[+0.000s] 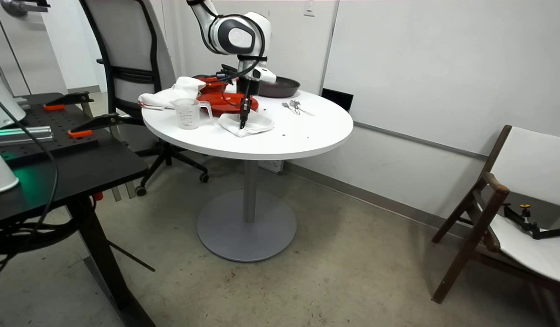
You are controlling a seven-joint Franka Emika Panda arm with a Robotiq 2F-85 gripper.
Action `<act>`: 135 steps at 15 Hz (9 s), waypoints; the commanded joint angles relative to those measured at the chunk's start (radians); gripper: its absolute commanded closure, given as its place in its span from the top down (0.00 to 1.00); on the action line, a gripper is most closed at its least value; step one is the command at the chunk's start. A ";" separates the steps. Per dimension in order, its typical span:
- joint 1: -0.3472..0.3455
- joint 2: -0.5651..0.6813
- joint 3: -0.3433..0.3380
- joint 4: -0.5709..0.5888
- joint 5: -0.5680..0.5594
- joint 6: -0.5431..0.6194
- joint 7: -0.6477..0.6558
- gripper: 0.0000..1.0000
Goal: Use the towel on the right to wipe the countertop
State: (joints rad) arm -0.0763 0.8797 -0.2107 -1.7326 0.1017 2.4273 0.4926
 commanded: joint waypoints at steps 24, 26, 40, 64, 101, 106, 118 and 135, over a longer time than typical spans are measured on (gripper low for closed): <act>-0.035 -0.129 -0.060 -0.257 0.019 -0.026 -0.004 0.01; -0.034 -0.129 -0.068 -0.259 0.014 -0.004 -0.001 0.01; -0.046 -0.118 -0.106 -0.220 0.019 0.045 0.016 0.01; -0.117 -0.076 0.082 -0.071 0.145 0.208 -0.126 0.01; -0.147 -0.040 0.047 -0.050 0.131 0.162 -0.161 0.01; -0.136 -0.047 0.048 -0.081 0.130 0.156 -0.161 0.01; -0.106 -0.148 0.056 -0.303 0.133 0.113 -0.171 0.01; -0.087 -0.197 0.036 -0.383 0.121 0.073 -0.180 0.01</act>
State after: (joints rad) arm -0.1709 0.6897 -0.1574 -2.1080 0.2315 2.5170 0.3188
